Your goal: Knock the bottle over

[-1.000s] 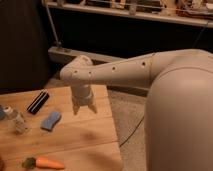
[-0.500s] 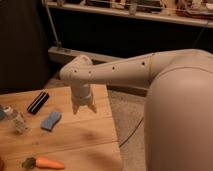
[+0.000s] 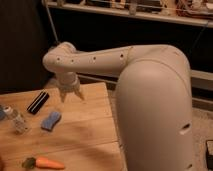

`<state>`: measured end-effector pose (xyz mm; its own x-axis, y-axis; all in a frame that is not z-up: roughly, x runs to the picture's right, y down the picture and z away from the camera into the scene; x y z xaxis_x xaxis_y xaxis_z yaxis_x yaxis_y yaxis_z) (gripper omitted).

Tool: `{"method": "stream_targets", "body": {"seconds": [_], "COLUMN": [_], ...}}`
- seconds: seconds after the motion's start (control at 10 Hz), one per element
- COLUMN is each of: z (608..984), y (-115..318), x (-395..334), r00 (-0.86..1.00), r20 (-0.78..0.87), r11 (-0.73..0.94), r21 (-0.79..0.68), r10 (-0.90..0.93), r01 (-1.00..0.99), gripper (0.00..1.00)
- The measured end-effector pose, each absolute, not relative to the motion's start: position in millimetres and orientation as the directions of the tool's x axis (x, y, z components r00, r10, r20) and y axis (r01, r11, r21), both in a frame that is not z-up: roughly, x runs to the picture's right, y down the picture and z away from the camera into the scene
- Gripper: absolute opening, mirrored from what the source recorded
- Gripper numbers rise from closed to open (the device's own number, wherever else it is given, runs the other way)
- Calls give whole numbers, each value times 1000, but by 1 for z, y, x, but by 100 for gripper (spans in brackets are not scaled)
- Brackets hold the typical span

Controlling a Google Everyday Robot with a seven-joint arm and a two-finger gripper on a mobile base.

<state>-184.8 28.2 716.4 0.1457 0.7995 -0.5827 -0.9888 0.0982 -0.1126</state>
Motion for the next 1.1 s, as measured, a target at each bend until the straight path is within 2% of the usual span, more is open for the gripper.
{"method": "stream_targets", "body": {"seconds": [0.3,0.8,0.9,1.1], "z": [716,728,730,731], "y": [17,42,47,54], "x": [-218,-273,-284,-308], "r00": [201,300,319,361], "r20": [-552,-533,-528,-513], "r11": [171,324,346,383], "r21": [-107,-50,-51,-67], "r10": [809,792,787,779], "r01": [-980,-945,-937,-921], "gripper": [65,64,58,36]}}
